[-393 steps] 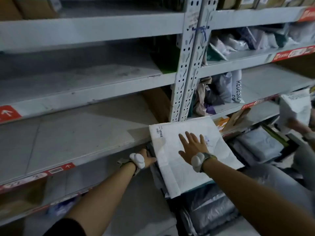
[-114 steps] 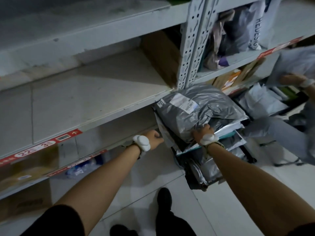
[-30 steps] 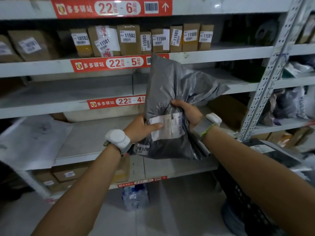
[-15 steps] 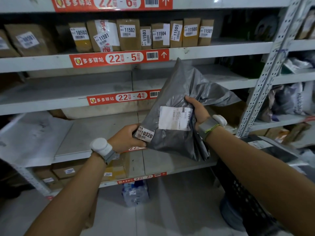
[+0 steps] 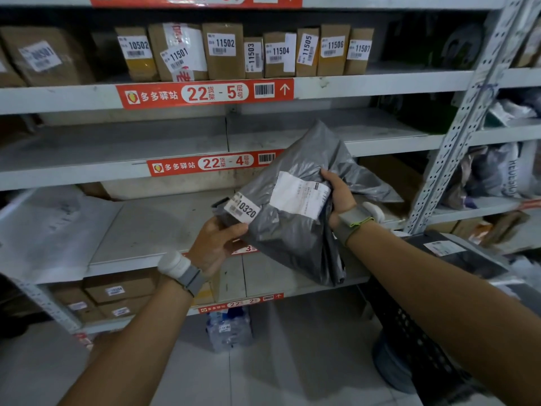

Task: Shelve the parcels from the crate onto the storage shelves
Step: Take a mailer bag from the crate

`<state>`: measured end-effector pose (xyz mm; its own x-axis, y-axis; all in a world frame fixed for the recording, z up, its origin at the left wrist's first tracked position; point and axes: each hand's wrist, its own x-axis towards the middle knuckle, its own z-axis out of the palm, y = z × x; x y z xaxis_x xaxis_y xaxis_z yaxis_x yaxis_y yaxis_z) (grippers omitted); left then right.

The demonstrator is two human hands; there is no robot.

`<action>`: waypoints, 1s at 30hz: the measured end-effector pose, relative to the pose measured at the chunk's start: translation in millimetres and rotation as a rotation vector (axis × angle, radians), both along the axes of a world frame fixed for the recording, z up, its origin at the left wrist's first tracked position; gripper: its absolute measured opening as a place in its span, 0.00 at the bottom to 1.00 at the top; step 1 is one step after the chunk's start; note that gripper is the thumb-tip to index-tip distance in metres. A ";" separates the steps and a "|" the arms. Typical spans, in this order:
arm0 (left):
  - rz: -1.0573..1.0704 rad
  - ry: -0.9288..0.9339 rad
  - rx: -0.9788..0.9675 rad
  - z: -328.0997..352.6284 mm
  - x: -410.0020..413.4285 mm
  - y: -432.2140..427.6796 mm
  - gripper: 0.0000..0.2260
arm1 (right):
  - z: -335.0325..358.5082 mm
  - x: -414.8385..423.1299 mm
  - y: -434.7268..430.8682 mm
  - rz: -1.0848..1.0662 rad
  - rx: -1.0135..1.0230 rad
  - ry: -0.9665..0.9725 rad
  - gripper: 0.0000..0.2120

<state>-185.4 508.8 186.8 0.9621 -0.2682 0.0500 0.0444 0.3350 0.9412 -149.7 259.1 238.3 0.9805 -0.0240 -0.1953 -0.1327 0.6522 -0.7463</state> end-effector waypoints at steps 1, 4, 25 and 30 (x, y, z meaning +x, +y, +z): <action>0.011 0.025 -0.018 -1.0 -1.6 -4.4 0.15 | -2.3 2.0 5.4 0.015 -0.004 0.009 0.12; 0.121 0.059 0.060 -6.6 -3.4 -12.1 0.10 | -11.2 4.2 22.4 0.029 -0.045 0.058 0.14; 0.403 0.296 0.151 -99.5 22.7 102.9 0.14 | -130.5 61.9 128.3 0.162 -0.145 0.367 0.16; 0.491 0.282 0.257 -105.2 48.8 160.5 0.04 | -158.3 117.7 192.7 0.253 -0.180 0.356 0.13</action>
<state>-136.6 669.2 81.6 0.9431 0.2392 -0.2311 0.2009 0.1440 0.9690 -31.9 451.8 80.0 0.8326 0.1428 -0.5351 -0.5391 0.4305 -0.7239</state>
